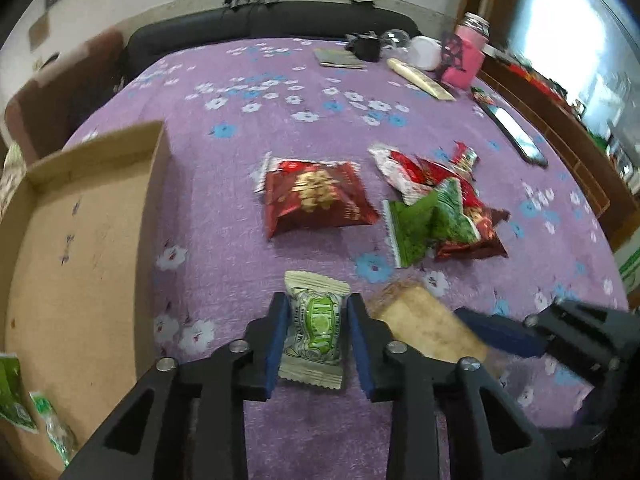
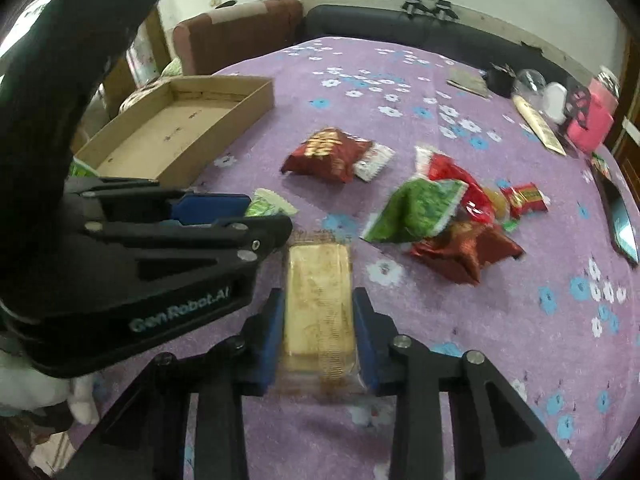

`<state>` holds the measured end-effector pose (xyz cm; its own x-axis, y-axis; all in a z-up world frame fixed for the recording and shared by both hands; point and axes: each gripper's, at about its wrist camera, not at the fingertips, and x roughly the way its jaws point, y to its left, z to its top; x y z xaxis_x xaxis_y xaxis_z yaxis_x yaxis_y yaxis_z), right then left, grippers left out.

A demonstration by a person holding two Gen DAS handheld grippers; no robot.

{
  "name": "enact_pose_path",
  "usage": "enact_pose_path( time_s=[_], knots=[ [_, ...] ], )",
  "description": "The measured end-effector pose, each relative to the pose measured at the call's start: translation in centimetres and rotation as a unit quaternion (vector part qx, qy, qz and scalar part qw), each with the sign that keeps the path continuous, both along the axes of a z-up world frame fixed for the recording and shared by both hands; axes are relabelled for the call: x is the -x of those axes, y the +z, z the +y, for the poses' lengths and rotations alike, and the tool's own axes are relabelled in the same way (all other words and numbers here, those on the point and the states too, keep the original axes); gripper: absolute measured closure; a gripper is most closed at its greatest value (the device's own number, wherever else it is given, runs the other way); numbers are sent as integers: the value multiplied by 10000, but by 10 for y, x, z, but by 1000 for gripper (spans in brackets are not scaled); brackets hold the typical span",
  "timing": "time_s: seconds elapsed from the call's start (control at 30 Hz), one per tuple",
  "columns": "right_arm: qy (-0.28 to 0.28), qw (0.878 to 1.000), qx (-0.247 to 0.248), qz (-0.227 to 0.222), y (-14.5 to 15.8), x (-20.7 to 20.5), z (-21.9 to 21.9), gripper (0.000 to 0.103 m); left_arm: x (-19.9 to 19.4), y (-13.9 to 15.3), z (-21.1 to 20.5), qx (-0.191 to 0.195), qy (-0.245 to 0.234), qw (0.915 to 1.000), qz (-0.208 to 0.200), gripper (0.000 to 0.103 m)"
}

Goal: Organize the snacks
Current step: 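Carry the cake and candy into the cardboard tray and release both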

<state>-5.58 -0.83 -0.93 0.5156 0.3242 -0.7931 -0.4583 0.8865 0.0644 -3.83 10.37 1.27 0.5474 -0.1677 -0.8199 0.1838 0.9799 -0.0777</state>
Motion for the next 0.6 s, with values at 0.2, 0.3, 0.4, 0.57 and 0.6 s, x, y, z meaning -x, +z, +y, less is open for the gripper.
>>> enact_pose_path(
  time_s=[0.2,0.3,0.4,0.57,0.6],
  knots=[
    [-142,9997,-180,-105,13,12,-25,71,11,7,16,724,43,9973,-58,80],
    [-181,9992,-331,-147,23,15,-32,71,21,18,33,1146,142,9932,-132,80],
    [-100,9985,-521,-111,33,16,-29,71,37,35,57,1542,318,9870,-315,80],
    [246,9969,-738,-69,49,15,1,70,60,61,110,1617,848,9804,-741,80],
    [350,9964,-770,-48,53,14,11,70,64,65,124,1550,1005,9793,-822,80]
  ],
)
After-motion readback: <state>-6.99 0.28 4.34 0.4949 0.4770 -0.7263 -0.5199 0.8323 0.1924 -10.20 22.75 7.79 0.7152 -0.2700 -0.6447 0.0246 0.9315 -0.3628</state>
